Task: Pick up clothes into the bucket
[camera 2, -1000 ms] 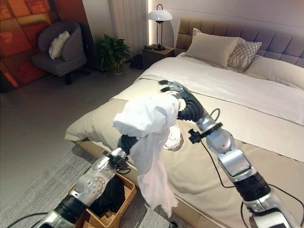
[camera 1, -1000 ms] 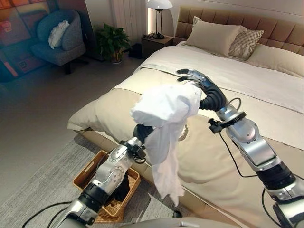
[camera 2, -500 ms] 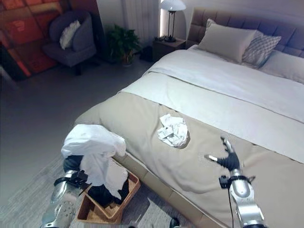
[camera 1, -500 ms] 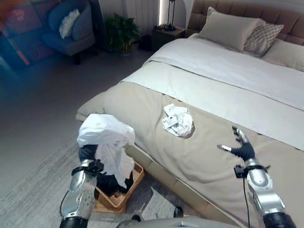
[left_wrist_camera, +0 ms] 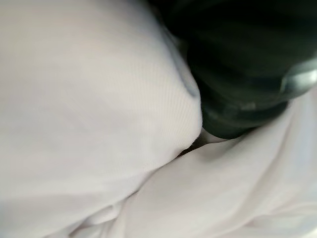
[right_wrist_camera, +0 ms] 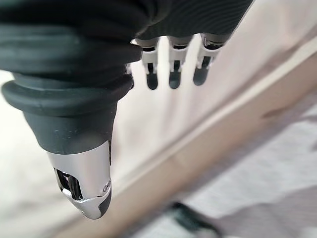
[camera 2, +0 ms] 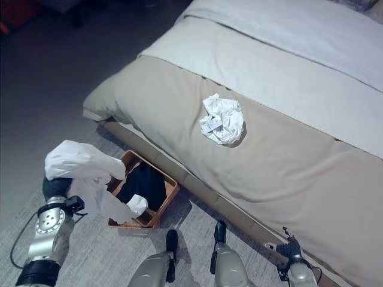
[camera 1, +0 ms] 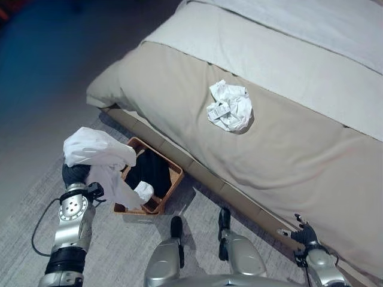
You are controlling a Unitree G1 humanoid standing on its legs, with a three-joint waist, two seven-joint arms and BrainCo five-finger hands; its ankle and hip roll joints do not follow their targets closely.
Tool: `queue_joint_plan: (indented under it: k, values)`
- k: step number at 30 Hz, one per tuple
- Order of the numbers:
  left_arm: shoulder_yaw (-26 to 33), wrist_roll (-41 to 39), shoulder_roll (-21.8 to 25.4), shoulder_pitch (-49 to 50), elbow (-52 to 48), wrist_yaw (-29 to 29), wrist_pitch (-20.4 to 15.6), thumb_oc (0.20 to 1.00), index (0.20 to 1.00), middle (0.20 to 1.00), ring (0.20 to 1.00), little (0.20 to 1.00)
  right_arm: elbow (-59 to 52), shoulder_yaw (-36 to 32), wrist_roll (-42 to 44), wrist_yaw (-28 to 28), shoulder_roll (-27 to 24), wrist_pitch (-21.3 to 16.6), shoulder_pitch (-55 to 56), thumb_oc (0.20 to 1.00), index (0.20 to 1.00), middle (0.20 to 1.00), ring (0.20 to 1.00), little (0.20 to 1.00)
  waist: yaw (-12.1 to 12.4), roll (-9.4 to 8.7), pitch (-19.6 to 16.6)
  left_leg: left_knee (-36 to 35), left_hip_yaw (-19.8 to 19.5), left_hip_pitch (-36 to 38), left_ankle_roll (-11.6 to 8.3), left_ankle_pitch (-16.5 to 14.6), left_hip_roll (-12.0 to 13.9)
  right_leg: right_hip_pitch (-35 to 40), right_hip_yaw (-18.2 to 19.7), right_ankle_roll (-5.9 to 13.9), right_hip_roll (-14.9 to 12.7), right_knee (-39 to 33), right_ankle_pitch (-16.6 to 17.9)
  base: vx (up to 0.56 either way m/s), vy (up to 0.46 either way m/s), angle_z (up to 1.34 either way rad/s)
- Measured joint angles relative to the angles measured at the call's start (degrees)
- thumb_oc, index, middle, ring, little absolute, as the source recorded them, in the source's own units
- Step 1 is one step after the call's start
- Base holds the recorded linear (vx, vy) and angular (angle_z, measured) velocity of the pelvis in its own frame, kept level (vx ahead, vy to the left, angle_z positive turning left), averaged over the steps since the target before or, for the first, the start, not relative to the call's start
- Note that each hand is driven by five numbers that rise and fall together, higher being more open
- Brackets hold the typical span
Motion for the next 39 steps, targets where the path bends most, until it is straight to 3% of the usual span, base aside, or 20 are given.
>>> queue_joint_plan:
  k: [3,6,9,14,18,21,22,23,29,39]
  values:
    - [-2.32,1.17,4.12,-5.11,3.05,2.87,-0.51,0.2,0.2,0.2,0.2,0.2,-2.15,1.78,0.04,-0.31,-0.21,-1.2,-1.62,1.0,1.0,1.0,1.0,1.0,-1.19,-2.03,3.42,5.92,0.38,-6.83,-1.0,-1.29,-0.44,-6.76,1.4,-0.27,-0.26,5.16,-1.21,-0.12,0.065,-0.08]
    - [-2.52,3.17,5.35,-8.8,6.25,4.47,-0.39,0.2,0.2,0.2,0.2,0.2,-2.63,2.34,0.13,-0.61,0.46,-1.48,-4.06,1.0,1.0,1.0,1.0,1.0,-1.25,-3.79,6.92,9.76,1.3,-10.93,-0.97,-2.4,-0.1,-11.02,2.4,-0.41,-0.53,8.34,-1.56,-0.1,0.038,-0.18]
    - [-6.6,4.4,7.47,-11.84,7.78,6.46,-0.51,0.2,0.2,0.2,0.2,0.2,-4.42,3.03,0.81,-1.6,-0.35,-2.56,-4.25,1.0,1.0,1.0,1.0,1.0,-1.71,-4.29,7.41,17.11,1.18,-19.25,-0.48,-5.11,0.26,-18.24,3.11,-0.81,-0.54,13.07,-2.83,-0.1,0.023,-0.08]
    - [-8.88,4.42,9.99,-17.39,12.14,9.07,-0.34,0.2,0.2,0.2,0.2,0.2,-8.48,4.78,2.84,-2.91,-0.21,-4.14,-5.01,1.0,1.0,1.0,1.0,1.0,-3.98,-6.44,7.73,24.53,0.48,-31.34,-0.43,-6.55,0.9,-28.86,3.25,-0.89,-0.1,17.6,-2.85,-0.05,-0.004,-0.02]
    - [-10.78,4.3,10.58,-19.22,14.91,10.19,-0.23,0.2,0.2,0.2,0.2,0.2,-9.66,5.76,4.63,-4.33,-0.4,-5.16,-5.3,1.0,1.0,1.0,1.0,1.0,-5.43,-7.16,7.44,27.36,-0.28,-37.73,-0.41,-7.06,1.87,-33.13,2.9,-0.02,1.08,15.96,-2.42,0.02,-0.012,-0.13]
    - [-10.87,3.76,12.19,-22.36,16.72,10.86,-0.29,0.2,0.2,0.2,0.2,0.2,-11.41,6.72,5.45,-5.6,-0.61,-6.14,-5.8,1.0,1.0,1.0,1.0,1.0,-6.09,-7.44,7.1,28.01,-0.84,-44.15,0.17,-6.76,2.95,-38.06,2.26,2.08,2.05,14.83,-2.72,0.01,-0.008,-0.11]
    - [-10.95,3.58,11.96,-22.98,17.75,10.88,-0.01,0.338,0.338,0.338,0.338,0.338,-11.42,6.78,5.59,-5.64,-0.38,-6.14,-5.82,1.0,1.0,1.0,1.0,1.0,-6.49,-7.53,7.09,28.76,-1.05,-45.2,0.1,-6.77,2.77,-38.71,2.09,1.69,2.06,14.95,-2.24,0.0,0.0,0.0]
    - [-10.85,2.95,11.54,-23.48,18.64,11.1,0.05,1.0,1.0,1.0,1.0,1.0,-11.97,6.83,6.01,-5.93,-0.18,-6.15,-5.64,1.0,1.0,1.0,1.0,1.0,-7.41,-7.73,6.96,29.31,-1.19,-45.99,0.03,-6.8,2.65,-39.48,2.23,1.57,2.05,15.23,-2.1,0.03,0.001,0.12]
    - [-12.06,1.7,10.85,-27.39,26.7,12.96,3.18,1.0,1.0,1.0,1.0,1.0,-13.59,9.26,6.87,-8.39,-0.02,-6.39,-5.86,1.0,1.0,1.0,1.0,1.0,-8.28,-8.74,6.25,30.56,-2.04,-49.04,-0.33,-7.38,3.18,-40.64,1.42,1.56,2.87,12.77,0.48,0.04,0.008,-0.02]
    - [-7.76,1.62,8.39,-22.56,25.61,15.22,4.1,1.0,1.0,1.0,1.0,1.0,-27.72,10.36,9.81,-9.48,-0.01,-7.67,-9.41,1.0,1.0,1.0,1.0,1.0,-8.71,-9.24,5.91,28.0,-0.82,-44.44,-0.37,-7.66,3.52,-35.46,2.03,-0.56,3.4,7.78,3.75,0.0,0.005,-0.01]
